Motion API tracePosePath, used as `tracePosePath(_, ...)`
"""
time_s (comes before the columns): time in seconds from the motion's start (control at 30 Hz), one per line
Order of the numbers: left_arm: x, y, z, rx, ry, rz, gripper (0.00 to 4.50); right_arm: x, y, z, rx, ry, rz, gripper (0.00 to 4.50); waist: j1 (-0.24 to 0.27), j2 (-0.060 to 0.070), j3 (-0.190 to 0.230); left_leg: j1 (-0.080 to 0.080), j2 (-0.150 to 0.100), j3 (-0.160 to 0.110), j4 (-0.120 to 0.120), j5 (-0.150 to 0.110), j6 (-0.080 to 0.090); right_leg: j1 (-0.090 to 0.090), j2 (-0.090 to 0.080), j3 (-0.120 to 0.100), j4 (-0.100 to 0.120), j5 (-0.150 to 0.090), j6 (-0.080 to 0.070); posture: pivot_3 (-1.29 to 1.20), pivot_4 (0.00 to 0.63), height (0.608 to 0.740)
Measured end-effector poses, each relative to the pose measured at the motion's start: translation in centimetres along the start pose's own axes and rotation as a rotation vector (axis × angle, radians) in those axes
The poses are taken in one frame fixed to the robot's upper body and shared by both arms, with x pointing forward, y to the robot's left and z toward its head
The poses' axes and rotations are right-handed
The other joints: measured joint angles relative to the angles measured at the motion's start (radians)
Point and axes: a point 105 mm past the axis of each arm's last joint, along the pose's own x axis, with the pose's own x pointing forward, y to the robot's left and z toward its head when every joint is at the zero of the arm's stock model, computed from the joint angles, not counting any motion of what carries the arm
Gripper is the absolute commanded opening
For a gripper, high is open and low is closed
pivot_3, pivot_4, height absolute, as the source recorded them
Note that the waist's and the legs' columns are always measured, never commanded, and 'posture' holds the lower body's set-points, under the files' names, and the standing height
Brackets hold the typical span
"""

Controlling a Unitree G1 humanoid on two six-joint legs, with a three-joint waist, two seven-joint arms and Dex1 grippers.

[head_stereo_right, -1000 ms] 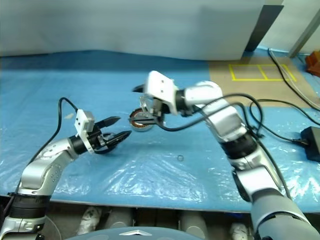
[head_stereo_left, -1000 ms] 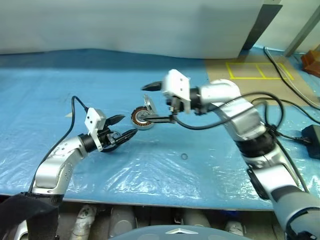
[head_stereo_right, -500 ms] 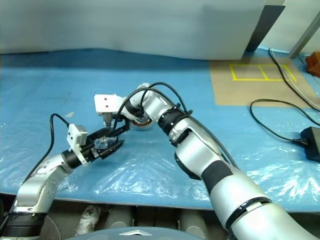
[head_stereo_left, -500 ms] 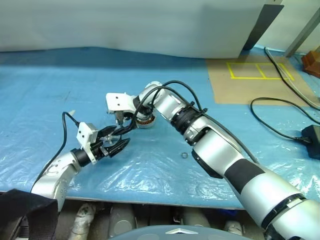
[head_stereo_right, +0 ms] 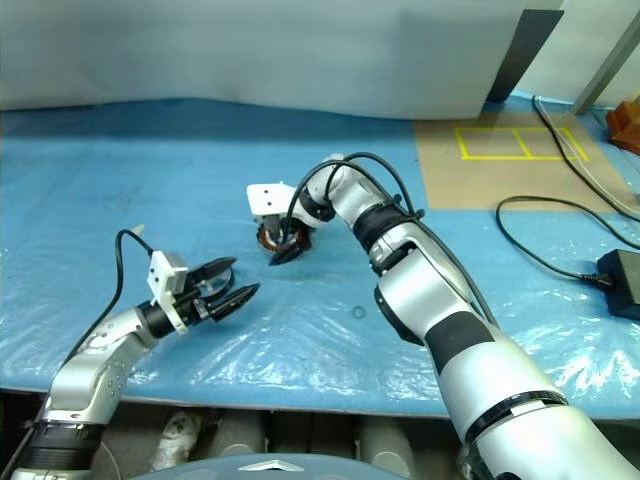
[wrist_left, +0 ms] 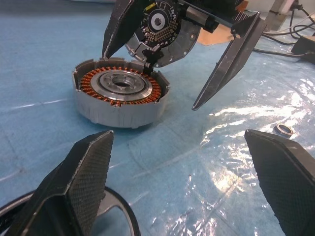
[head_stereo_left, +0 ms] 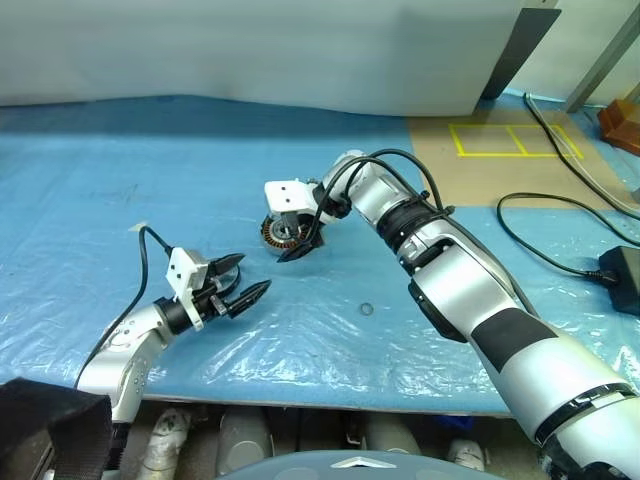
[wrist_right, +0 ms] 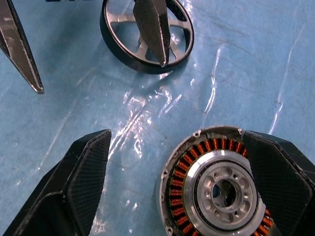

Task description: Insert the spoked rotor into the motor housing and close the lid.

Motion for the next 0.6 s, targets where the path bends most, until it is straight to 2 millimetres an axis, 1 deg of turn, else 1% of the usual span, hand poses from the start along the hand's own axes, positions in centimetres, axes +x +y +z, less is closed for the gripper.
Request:
tracePosePath(0.13,0.5,-0.1,-0.4,0.004,0.007,-0.017,4.50,0.0,-0.2,-1.2,-0.003,0.048,-0.045,4.46,0.001,0.000,0.000,0.000,0.000,0.000,0.000,0.000,0.000,0.000,0.000,0.000,0.000,0.000,0.000,0.00,0.150,0.740)
tracePosePath(0.23,0.8,-0.3,-0.5,-0.001,0.008,-0.028,4.50,0.6,0.2,-2.8,0.012,0.098,-0.062,4.46,0.002,0.000,0.000,0.000,0.000,0.000,0.001,0.000,0.000,0.000,0.000,0.000,0.000,0.000,0.000,0.00,0.150,0.740)
tracePosePath(0.27,0.8,-0.3,-0.5,0.000,0.008,-0.030,4.50,0.6,0.3,-3.0,0.012,0.105,-0.066,4.46,0.002,0.000,0.000,0.000,0.000,0.000,0.001,0.000,0.000,0.000,0.000,0.000,0.000,0.000,0.000,0.00,0.150,0.740)
tracePosePath(0.33,1.0,-0.4,-0.4,0.002,0.008,-0.037,4.50,0.7,0.9,-4.1,-0.014,0.142,-0.046,4.46,0.002,0.000,0.000,0.000,0.000,0.000,0.001,0.000,0.000,0.000,0.000,0.000,0.001,0.000,0.000,0.00,0.150,0.740)
tracePosePath(0.47,1.1,-0.4,-0.4,0.004,0.009,-0.040,4.50,0.9,1.1,-4.0,-0.057,0.152,-0.029,4.46,0.001,0.001,0.001,0.001,0.000,0.001,0.002,-0.001,0.000,-0.001,0.000,0.001,0.006,-0.001,-0.002,0.00,0.150,0.740)
tracePosePath(0.6,1.1,-0.5,-0.5,0.005,0.012,-0.041,4.50,1.1,1.1,-4.0,-0.062,0.164,-0.030,4.46,0.001,0.002,0.001,0.002,0.001,0.001,0.003,-0.001,0.000,-0.001,0.000,0.001,0.010,-0.002,-0.003,0.00,0.150,0.740)
